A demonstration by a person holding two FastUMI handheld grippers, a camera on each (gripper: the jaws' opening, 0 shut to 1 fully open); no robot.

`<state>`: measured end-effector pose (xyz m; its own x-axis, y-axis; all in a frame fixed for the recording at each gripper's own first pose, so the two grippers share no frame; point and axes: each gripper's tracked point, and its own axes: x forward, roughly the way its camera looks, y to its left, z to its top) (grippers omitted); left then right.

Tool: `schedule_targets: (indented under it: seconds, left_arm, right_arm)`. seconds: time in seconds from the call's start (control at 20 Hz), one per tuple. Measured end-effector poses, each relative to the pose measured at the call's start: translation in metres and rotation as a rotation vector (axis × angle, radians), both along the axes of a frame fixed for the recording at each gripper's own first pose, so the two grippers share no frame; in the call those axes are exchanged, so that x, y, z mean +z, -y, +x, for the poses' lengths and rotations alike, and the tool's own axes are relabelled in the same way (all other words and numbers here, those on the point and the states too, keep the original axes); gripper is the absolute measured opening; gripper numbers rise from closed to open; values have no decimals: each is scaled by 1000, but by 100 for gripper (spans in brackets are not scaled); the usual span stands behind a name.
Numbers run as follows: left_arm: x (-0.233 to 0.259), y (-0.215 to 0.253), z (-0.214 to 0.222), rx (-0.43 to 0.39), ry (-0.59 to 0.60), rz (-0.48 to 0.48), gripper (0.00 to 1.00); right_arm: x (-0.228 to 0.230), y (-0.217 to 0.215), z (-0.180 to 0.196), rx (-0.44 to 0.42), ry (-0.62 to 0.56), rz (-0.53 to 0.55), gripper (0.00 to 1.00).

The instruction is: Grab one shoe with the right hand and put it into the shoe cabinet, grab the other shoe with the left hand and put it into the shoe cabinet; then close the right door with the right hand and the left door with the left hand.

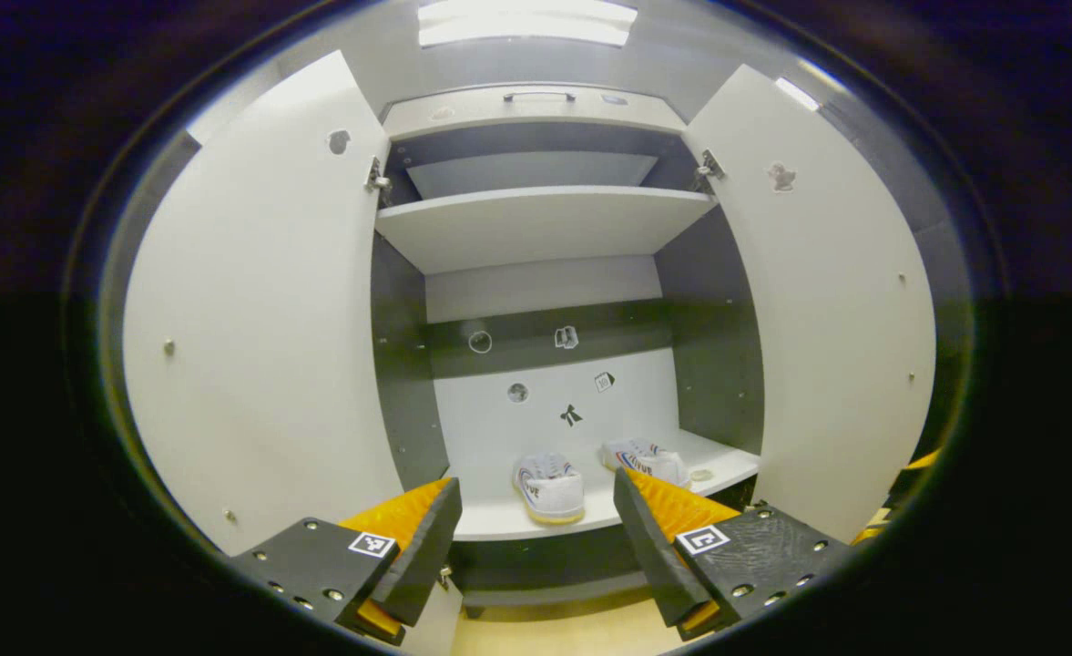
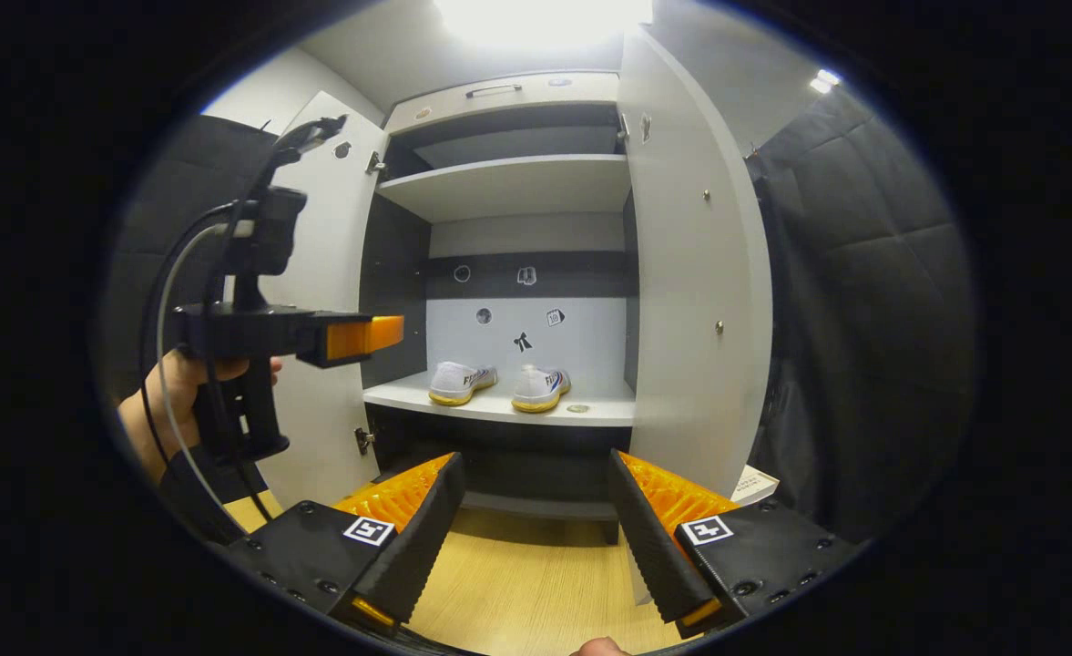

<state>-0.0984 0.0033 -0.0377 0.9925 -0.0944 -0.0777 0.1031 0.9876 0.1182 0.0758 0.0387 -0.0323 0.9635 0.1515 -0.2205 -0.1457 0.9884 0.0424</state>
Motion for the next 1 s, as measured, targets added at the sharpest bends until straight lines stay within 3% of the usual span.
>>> schedule_targets:
  seconds: [0.5,1.0]
  left_arm:
    - [9,-43,-92,68,3,-50,95]
    - [12,-54,-133,57,-4,-59,96]
  right_arm:
    - [28,24,-13,-36,53,-13,96]
    - [48,40,-21,-59,71,3,98]
